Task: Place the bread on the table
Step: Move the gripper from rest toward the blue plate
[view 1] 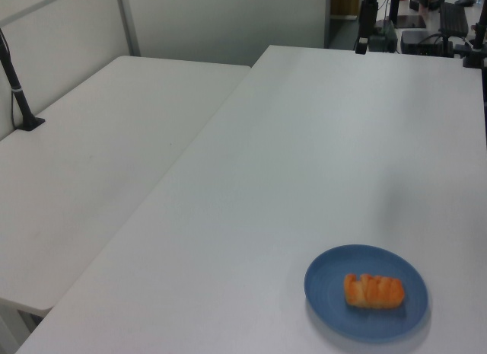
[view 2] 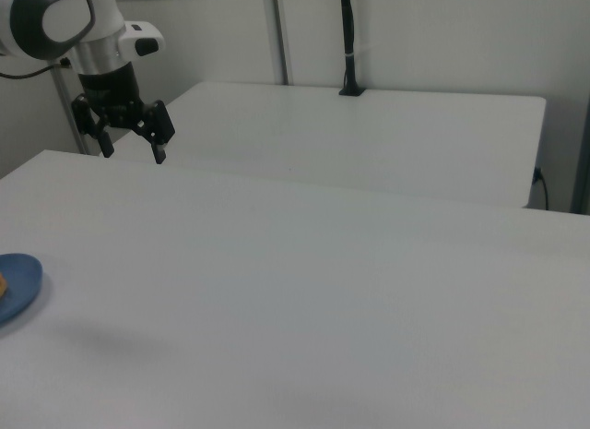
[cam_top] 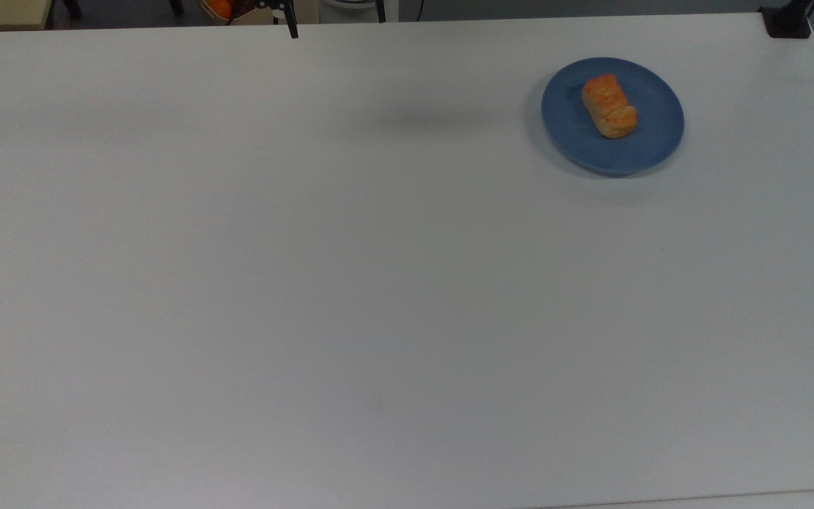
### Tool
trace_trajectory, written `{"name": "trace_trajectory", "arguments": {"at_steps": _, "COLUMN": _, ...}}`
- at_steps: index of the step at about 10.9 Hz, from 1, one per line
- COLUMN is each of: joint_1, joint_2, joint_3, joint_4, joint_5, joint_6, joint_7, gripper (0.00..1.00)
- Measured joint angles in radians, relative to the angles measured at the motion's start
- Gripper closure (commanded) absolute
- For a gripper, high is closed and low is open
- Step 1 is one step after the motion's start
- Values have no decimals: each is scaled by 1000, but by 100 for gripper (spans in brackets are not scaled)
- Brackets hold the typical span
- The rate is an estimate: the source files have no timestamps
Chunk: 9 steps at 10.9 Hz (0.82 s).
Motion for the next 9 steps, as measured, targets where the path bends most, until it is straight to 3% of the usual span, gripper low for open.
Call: {"name": "trace_trajectory", "arguments": {"at_steps": 9, "joint_1": 0, "joint_2": 1, "joint_3": 1, "joint_4": -11, "joint_5": 0, "joint_6": -39, "joint_7": 1, "gripper": 0}}
